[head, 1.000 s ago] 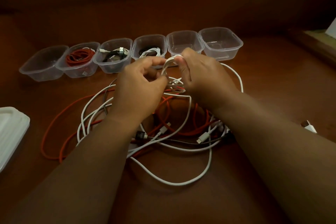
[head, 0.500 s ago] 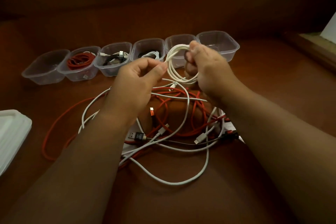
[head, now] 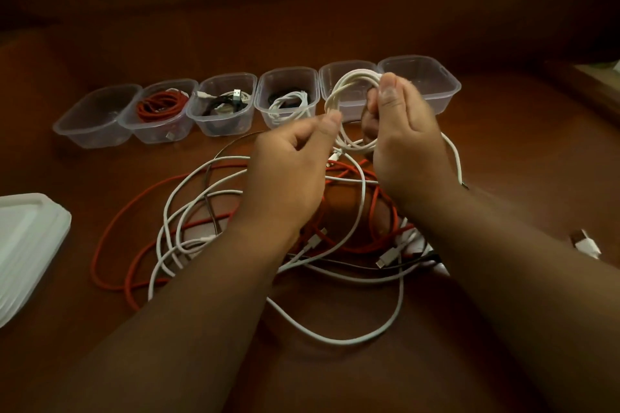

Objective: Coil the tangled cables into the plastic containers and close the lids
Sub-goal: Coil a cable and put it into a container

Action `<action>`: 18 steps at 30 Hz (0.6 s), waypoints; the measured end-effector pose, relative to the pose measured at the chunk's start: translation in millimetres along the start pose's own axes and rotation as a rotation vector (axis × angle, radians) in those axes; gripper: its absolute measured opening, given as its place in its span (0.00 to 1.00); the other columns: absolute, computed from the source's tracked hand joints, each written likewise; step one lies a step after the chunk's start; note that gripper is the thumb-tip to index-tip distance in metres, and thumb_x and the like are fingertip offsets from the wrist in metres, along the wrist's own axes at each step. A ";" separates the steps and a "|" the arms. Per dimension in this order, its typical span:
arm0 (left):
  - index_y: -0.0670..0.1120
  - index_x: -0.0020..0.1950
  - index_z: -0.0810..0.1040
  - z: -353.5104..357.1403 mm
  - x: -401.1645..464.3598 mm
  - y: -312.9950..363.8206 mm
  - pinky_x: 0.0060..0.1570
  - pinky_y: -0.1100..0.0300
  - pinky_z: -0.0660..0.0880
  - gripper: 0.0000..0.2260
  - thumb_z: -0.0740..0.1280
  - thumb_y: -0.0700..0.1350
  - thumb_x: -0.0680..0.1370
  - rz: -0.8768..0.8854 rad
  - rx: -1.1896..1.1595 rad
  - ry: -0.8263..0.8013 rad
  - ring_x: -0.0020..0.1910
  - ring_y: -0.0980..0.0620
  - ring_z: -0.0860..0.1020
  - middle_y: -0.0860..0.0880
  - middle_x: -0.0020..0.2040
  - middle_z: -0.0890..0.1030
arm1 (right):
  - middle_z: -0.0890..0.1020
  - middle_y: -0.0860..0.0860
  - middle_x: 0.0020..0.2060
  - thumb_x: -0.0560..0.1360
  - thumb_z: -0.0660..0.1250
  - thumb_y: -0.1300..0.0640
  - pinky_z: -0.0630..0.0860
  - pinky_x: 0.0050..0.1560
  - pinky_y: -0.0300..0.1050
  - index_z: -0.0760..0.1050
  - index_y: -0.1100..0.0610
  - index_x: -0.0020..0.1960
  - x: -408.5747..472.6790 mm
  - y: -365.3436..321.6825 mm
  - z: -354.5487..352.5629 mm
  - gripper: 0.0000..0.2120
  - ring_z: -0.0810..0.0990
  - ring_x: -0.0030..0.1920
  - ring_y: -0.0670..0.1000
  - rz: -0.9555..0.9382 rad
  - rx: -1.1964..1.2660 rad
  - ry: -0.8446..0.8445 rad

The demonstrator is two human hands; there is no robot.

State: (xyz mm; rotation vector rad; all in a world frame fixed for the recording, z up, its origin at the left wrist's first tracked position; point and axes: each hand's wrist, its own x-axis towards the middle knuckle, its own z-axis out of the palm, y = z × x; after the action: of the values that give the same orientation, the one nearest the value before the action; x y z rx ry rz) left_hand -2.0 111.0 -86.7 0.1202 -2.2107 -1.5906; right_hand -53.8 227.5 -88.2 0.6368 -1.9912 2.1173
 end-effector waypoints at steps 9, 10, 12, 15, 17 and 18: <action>0.42 0.52 0.83 -2.7 8.3 0.8 0.42 0.61 0.81 0.06 0.67 0.39 0.78 -0.546 -0.820 -0.032 0.42 0.55 0.83 0.48 0.42 0.84 | 0.72 0.48 0.32 0.85 0.51 0.52 0.66 0.31 0.42 0.69 0.56 0.48 5.1 17.2 -2.3 0.13 0.68 0.31 0.44 -0.016 -0.532 -0.123; 0.42 0.51 0.83 -2.0 7.7 1.7 0.43 0.61 0.81 0.06 0.67 0.40 0.78 -0.558 -0.835 -0.049 0.42 0.54 0.83 0.48 0.41 0.84 | 0.72 0.48 0.33 0.85 0.51 0.52 0.67 0.32 0.42 0.70 0.56 0.48 6.7 18.1 -3.6 0.13 0.69 0.31 0.44 0.001 -0.560 -0.135; 0.43 0.51 0.82 -0.3 6.5 2.2 0.46 0.62 0.81 0.06 0.66 0.41 0.78 -0.572 -0.879 -0.089 0.41 0.55 0.83 0.48 0.41 0.84 | 0.74 0.50 0.34 0.85 0.50 0.52 0.68 0.34 0.43 0.70 0.56 0.49 9.4 18.7 -5.6 0.14 0.71 0.33 0.46 0.023 -0.593 -0.159; 0.45 0.51 0.81 -1.0 6.7 1.1 0.53 0.58 0.78 0.06 0.66 0.42 0.76 -0.605 -0.950 -0.135 0.42 0.54 0.83 0.50 0.41 0.84 | 0.74 0.49 0.35 0.85 0.50 0.51 0.66 0.33 0.39 0.70 0.55 0.47 13.3 16.9 -6.6 0.15 0.70 0.34 0.47 0.064 -0.588 -0.181; 0.46 0.49 0.81 -2.8 7.7 0.3 0.55 0.54 0.74 0.08 0.66 0.43 0.72 -0.637 -0.975 -0.148 0.42 0.53 0.82 0.51 0.40 0.83 | 0.72 0.48 0.33 0.85 0.51 0.51 0.65 0.34 0.39 0.71 0.54 0.44 15.8 15.1 -5.7 0.16 0.68 0.34 0.46 0.134 -0.517 -0.186; 0.45 0.48 0.80 -3.9 8.3 0.2 0.54 0.53 0.72 0.08 0.66 0.42 0.71 -0.644 -1.001 -0.139 0.41 0.52 0.80 0.51 0.38 0.81 | 0.72 0.47 0.33 0.85 0.51 0.50 0.66 0.36 0.42 0.72 0.53 0.43 16.8 14.5 -5.0 0.17 0.68 0.34 0.46 0.169 -0.468 -0.192</action>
State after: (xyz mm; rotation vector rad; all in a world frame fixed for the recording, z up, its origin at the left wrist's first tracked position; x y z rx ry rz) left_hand -8.0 105.0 -83.2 0.4554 -1.2421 -2.9248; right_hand -75.6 228.2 -94.5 0.6194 -2.6055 1.6166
